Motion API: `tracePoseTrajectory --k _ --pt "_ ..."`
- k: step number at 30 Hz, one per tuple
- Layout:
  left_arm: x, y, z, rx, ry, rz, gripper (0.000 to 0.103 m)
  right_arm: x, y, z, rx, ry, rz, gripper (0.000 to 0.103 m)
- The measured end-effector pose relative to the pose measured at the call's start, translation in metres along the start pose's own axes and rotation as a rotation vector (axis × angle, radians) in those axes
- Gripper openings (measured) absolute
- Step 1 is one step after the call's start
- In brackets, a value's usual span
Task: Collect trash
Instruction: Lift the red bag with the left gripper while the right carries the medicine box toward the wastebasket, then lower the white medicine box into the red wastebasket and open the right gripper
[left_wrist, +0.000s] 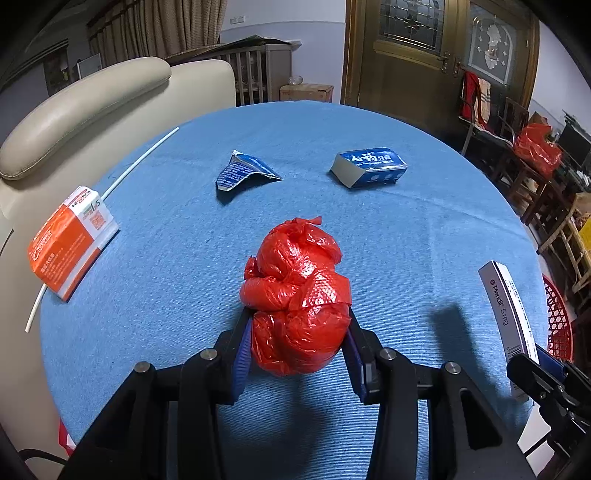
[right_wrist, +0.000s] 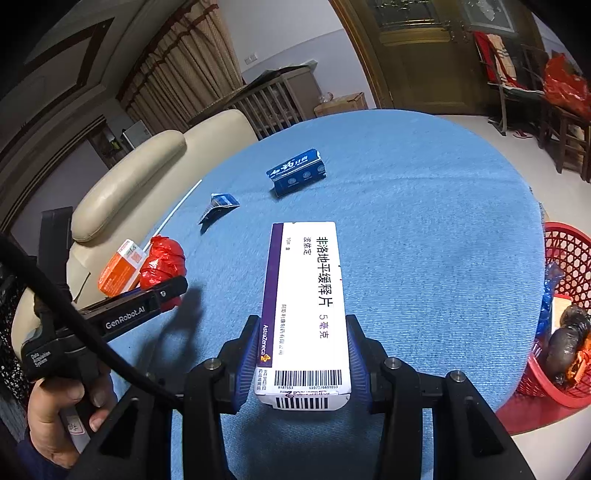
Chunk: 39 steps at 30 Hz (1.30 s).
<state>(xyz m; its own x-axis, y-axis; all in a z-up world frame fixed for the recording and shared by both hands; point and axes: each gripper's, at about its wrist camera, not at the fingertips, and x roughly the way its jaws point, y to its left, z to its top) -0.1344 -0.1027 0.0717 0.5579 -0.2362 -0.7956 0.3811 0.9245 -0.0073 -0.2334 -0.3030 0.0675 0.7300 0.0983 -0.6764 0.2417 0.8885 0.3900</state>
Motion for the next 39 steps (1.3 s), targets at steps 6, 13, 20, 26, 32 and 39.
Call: tracePoseTrajectory --k 6,13,20,26,32,39 --pt "-0.002 -0.011 -0.001 0.018 -0.001 -0.010 0.046 -0.009 -0.011 -0.002 0.019 -0.020 -0.021 0.047" --pt "-0.001 -0.030 -0.001 0.047 0.005 -0.023 0.046 -0.022 -0.032 -0.002 0.060 -0.047 -0.044 0.047" --pt "0.001 -0.053 -0.002 0.085 0.010 -0.039 0.046 -0.038 -0.056 -0.004 0.106 -0.074 -0.067 0.047" --pt "0.000 -0.073 -0.003 0.119 0.013 -0.067 0.046 -0.053 -0.083 -0.008 0.154 -0.095 -0.108 0.047" --pt "0.000 -0.099 -0.003 0.165 0.016 -0.096 0.046 -0.077 -0.114 -0.013 0.211 -0.131 -0.153 0.047" --pt "-0.008 -0.131 -0.002 0.212 0.006 -0.137 0.046 -0.105 -0.166 -0.016 0.287 -0.168 -0.242 0.047"
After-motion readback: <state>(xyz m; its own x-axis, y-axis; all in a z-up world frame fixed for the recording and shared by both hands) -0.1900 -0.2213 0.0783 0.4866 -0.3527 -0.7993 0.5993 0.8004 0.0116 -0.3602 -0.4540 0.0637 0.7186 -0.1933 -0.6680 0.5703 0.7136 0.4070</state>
